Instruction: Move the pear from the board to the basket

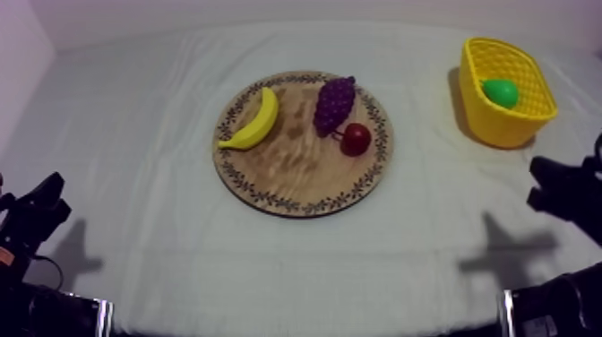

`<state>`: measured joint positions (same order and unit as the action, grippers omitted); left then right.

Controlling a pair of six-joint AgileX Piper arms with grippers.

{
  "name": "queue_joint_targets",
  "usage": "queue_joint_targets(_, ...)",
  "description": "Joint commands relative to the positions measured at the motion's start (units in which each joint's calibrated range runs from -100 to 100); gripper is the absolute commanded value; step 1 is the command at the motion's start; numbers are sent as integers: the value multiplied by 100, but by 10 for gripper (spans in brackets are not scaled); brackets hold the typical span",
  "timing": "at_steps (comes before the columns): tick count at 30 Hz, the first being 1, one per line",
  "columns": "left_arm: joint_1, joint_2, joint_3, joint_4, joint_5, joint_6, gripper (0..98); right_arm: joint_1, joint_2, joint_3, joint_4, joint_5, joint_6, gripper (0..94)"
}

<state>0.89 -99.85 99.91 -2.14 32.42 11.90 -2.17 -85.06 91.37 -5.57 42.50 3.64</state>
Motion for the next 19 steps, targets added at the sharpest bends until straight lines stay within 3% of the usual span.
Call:
queue_joint_targets(1,1,2,-2,-3,0,-1,1,8,-586,353,7,83,-53,3)
queue_joint_targets(9,1,2,-2,-3,0,-1,1,104,-1031,647,240,-69,-125,3)
queue_joint_targets(15,1,2,-2,-3,0,1,1,132,-1058,818,426,-503,683,3)
queue_joint_targets(19,1,2,-2,-3,0,0,1,133,-1060,835,446,-544,871,3)
